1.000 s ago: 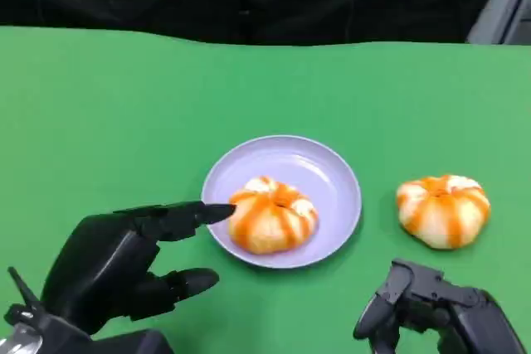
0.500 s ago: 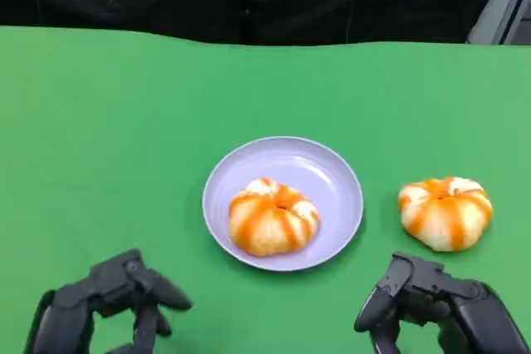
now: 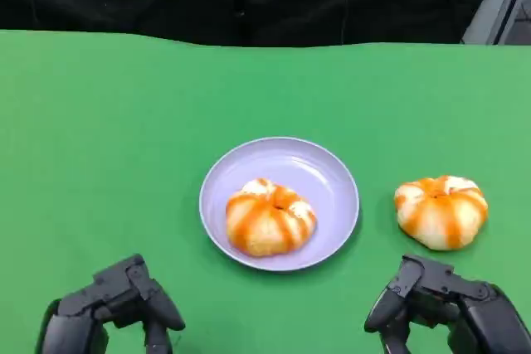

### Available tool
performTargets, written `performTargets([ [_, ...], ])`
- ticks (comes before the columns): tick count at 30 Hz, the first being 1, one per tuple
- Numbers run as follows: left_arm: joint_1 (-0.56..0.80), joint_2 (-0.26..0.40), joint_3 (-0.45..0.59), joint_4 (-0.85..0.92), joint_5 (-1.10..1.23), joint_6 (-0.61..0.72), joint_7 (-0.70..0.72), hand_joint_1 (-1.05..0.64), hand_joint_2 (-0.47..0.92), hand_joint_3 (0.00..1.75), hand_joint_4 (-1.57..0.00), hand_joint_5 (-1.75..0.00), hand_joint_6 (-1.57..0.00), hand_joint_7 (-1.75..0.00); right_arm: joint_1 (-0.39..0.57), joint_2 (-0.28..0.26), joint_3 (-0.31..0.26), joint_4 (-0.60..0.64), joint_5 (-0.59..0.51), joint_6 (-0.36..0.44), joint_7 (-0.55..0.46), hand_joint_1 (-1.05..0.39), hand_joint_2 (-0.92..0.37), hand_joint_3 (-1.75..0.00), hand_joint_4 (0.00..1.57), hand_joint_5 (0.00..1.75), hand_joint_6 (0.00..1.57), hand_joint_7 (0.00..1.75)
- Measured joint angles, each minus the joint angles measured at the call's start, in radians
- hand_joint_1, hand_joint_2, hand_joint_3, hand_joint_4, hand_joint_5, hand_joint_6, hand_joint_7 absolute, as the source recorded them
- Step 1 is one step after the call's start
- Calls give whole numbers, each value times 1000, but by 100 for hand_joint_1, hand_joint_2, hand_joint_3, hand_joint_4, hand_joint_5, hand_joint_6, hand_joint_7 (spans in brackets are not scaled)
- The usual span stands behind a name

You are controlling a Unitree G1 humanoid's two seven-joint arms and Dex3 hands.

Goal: Grasp the bread from the table and place it into the plate.

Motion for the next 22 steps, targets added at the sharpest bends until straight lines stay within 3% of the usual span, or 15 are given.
performTargets([
  [22, -1, -16, -2, 2, -30, 3, -44, 3, 36, 149, -97, -174, -85, -154, -1, -1, -7, 24, 2, -34, 8, -2, -35, -136, 75, 170, 75, 143],
])
